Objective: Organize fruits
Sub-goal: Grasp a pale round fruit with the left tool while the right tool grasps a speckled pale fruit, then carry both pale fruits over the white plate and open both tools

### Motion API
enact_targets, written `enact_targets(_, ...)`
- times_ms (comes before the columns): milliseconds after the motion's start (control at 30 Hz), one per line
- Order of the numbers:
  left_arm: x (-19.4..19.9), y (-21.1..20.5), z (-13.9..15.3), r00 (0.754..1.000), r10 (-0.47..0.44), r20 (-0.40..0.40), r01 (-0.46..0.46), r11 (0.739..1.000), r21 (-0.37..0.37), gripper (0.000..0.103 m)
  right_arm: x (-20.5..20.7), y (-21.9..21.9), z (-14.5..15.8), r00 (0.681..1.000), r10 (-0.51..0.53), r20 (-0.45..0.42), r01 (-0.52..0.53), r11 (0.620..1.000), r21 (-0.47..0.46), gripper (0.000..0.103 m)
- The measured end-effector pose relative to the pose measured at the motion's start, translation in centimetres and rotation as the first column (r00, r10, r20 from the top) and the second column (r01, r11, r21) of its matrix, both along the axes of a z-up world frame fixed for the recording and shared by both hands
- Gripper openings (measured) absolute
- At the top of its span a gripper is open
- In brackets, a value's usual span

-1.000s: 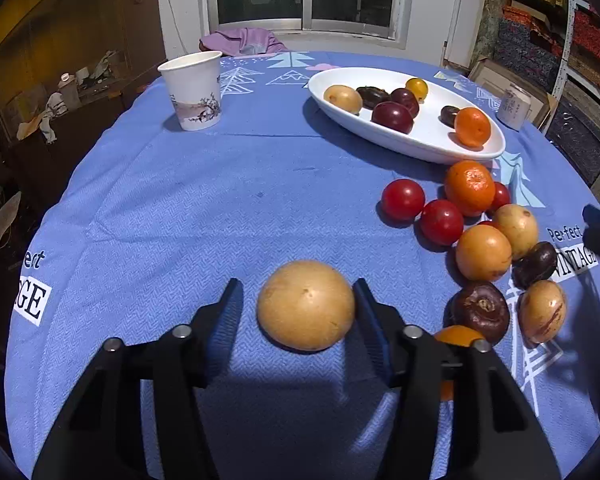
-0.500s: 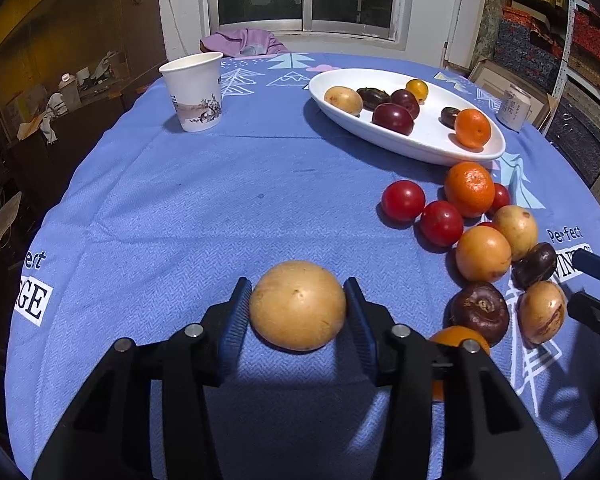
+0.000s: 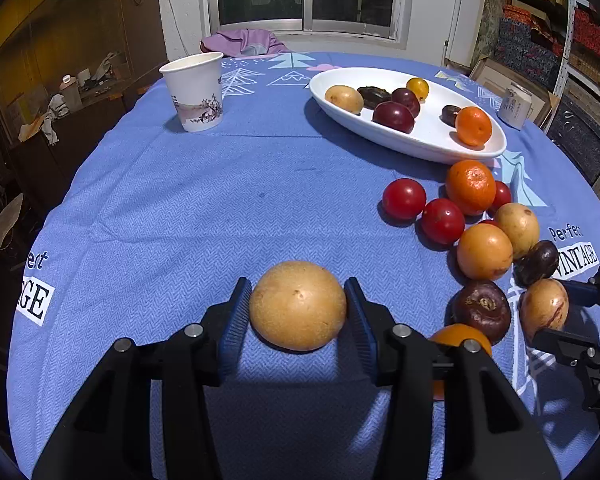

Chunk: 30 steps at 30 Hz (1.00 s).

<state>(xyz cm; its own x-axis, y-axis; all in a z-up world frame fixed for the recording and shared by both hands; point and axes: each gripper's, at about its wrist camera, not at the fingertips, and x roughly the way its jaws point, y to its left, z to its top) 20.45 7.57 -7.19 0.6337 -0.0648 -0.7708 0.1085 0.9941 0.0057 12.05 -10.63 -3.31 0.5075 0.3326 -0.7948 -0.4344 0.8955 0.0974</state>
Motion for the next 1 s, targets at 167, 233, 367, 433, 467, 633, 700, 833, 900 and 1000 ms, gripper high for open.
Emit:
enact_targets(167, 0.1, -0.1, -0.1, 1.000, 0.000, -0.003, 0.000, 1.000, 0.006, 0.048, -0.2, 0.5, -0.2, 1.000, 0.011, -0.003, -0.012, 1.000, -0.029, 0.046)
enact_targets(233, 0.1, -0.1, -0.1, 1.000, -0.001, -0.002, 0.001, 1.000, 0.005, 0.047, -0.2, 0.4, -0.1, 1.000, 0.013, -0.007, -0.013, 1.000, -0.020, 0.046)
enact_targets(367, -0.2, -0.1, 0.2, 1.000, -0.005, 0.014, 0.005, 1.000, -0.002, 0.047, -0.2, -0.7, 0.4, 1.000, -0.003, 0.008, 0.002, 0.999, 0.049, 0.045)
enact_targets(433, -0.5, -0.2, 0.7, 0.999, 0.001, 0.036, -0.001, 1.000, 0.000, 0.047, -0.6, -1.7, 1.0, 0.999, -0.030, 0.044, 0.025, 0.995, 0.095, 0.045)
enact_targets(467, -0.4, -0.1, 1.1, 0.999, 0.006, 0.046, -0.005, 1.000, -0.014, 0.047, -0.8, -2.0, 1.3, 0.997, -0.040, 0.061, 0.033, 0.993, 0.110, 0.045)
enact_targets(633, 2.3, -1.1, 4.9, 0.997, 0.001, 0.075, 0.000, 1.000, -0.016, 0.047, 0.3, -3.2, 5.8, 0.980, -0.081, 0.182, 0.061, 0.992, 0.114, 0.045)
enact_targets(700, 3.9, -2.3, 7.4, 0.993, -0.013, 0.116, 0.015, 1.000, -0.015, 0.047, 2.0, -4.3, 9.2, 0.960, -0.129, 0.247, 0.101, 0.987, 0.121, 0.045)
enact_targets(833, 8.0, -5.0, 11.2, 0.985, -0.038, 0.171, 0.043, 0.999, -0.024, 0.047, 6.7, -5.9, 13.2, 0.933, -0.207, 0.293, 0.174, 0.975, 0.137, 0.045)
enact_targets(900, 10.5, -6.1, 11.9, 0.985, -0.042, 0.166, 0.049, 0.998, -0.036, 0.047, 9.3, -6.1, 13.3, 0.934, -0.218, 0.284, 0.188, 0.974, 0.130, 0.045)
enact_targets(1000, 15.1, -7.4, 11.6, 0.990, -0.030, 0.135, 0.035, 0.999, -0.035, 0.047, 13.1, -5.8, 12.0, 0.946, -0.219, 0.238, 0.200, 0.975, 0.102, 0.045)
